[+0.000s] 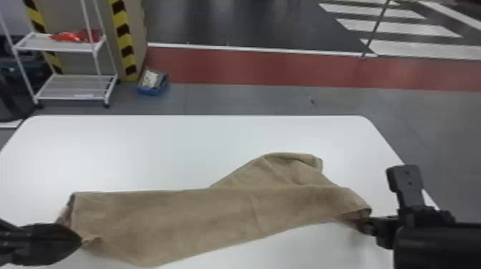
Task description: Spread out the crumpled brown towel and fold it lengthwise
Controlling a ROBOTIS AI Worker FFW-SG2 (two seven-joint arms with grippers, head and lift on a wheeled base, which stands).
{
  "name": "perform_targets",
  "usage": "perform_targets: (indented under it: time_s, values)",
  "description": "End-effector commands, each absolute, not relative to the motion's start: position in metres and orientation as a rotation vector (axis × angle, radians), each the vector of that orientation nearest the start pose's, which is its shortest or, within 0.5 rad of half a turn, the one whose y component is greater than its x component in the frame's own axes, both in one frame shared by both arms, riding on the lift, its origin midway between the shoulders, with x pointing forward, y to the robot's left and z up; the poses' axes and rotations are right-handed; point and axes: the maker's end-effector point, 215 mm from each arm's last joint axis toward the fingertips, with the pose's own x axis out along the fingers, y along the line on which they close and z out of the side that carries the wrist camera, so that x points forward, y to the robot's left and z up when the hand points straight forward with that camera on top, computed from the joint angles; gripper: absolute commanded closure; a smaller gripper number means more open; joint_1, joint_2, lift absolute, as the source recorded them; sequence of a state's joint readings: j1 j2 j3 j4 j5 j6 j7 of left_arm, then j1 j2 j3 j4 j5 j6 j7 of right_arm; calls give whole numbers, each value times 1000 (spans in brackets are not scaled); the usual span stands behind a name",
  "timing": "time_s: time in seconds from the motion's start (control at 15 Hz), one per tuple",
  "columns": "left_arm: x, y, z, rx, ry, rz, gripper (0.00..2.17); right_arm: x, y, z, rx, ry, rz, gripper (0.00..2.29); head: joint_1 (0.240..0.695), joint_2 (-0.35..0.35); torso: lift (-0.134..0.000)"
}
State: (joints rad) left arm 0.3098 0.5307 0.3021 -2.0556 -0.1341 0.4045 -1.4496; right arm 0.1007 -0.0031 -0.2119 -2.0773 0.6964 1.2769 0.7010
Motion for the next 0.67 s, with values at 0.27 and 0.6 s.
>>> perform_targets:
  time_s: [0.27, 0.6]
  values:
    - [361, 287, -364, 473, 586, -1153, 1052, 419, -400, -439, -163, 907, -140, 1595, 695, -146, -128]
    - [376, 301, -343, 484, 526, -1126, 1052, 418, -428, -388, -334, 830, -194, 1595, 695, -170, -128]
